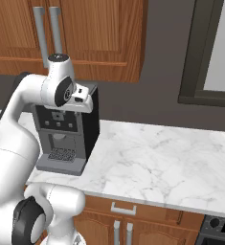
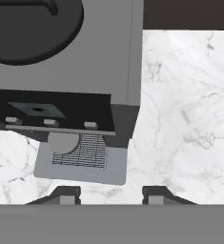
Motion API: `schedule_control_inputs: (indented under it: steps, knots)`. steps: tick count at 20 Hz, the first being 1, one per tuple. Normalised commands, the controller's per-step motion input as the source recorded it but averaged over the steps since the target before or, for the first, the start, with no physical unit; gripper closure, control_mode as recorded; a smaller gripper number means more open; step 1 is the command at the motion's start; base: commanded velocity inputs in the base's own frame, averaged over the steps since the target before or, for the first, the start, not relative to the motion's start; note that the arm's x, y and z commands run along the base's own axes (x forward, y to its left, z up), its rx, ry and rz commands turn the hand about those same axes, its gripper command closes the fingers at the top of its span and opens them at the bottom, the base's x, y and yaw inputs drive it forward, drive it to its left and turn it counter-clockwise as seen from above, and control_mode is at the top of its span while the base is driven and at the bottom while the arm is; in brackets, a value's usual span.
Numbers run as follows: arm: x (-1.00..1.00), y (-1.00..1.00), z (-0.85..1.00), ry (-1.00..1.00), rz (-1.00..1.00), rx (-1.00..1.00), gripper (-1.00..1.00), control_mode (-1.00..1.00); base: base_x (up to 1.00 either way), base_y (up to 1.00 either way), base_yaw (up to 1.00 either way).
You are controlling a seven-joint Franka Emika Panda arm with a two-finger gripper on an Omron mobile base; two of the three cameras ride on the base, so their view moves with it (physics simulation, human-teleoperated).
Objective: Move the bowls from the cabinet to the plates on the dining table.
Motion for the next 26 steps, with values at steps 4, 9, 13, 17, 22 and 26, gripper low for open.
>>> schedule_control_inputs:
  steps: [4, 9, 13, 17, 22, 26]
  knots:
    - [0.00, 0.00, 0.00, 0.00, 0.00, 0.00, -1.00, -1.00, 0.00, 0.00, 0.00]
    - [0.00, 0.00, 0.00, 0.00, 0.00, 0.00, -1.00, -1.00, 0.00, 0.00, 0.00]
    - [0.00, -0.02, 0.00, 0.00, 0.00, 0.01, -1.00, -1.00, 0.00, 0.00, 0.00]
    - [-0.19, -0.11, 0.02, -0.09, -0.01, 0.07, -1.00, -1.00, 0.00, 0.00, 0.00]
    - [-0.22, -0.02, 0.01, -0.08, 0.00, 0.02, -1.00, -1.00, 0.00, 0.00, 0.00]
    - [-0.11, 0.00, 0.14, -0.13, 0.00, 0.03, -1.00, -1.00, 0.00, 0.00, 0.00]
